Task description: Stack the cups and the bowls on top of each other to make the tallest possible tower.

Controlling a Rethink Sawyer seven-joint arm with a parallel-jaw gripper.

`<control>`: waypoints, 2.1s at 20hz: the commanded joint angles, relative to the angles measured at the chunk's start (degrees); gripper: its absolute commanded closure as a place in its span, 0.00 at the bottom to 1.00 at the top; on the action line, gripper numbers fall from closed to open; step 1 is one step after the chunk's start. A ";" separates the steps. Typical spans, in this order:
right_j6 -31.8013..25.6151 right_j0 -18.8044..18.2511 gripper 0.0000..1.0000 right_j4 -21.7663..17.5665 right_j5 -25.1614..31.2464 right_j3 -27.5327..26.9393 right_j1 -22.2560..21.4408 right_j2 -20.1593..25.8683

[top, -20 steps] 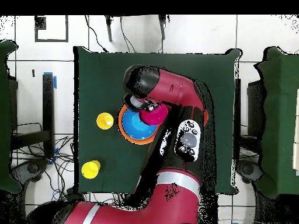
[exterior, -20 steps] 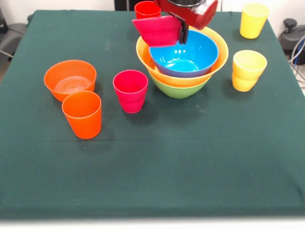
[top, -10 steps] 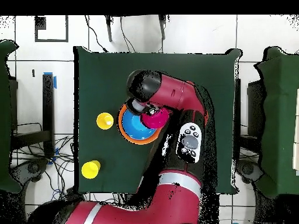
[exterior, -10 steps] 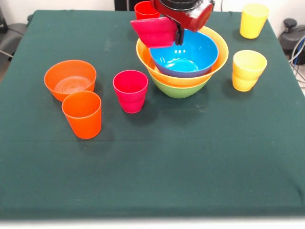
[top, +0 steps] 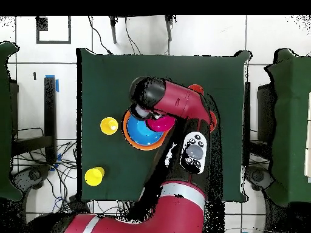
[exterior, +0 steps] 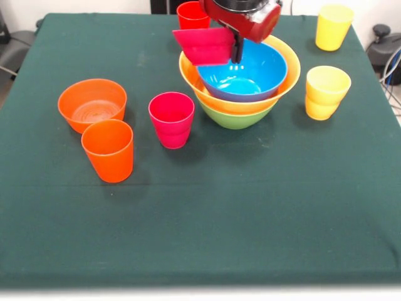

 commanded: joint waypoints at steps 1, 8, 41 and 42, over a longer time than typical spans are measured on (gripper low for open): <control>12.81 1.48 1.00 2.03 -3.50 1.91 2.68 3.41; 14.16 3.61 1.00 2.17 -3.46 2.91 2.19 1.44; 14.59 8.27 1.00 2.95 -5.19 2.74 2.93 -1.92; 14.94 8.57 1.00 2.96 -4.66 2.17 3.24 -2.24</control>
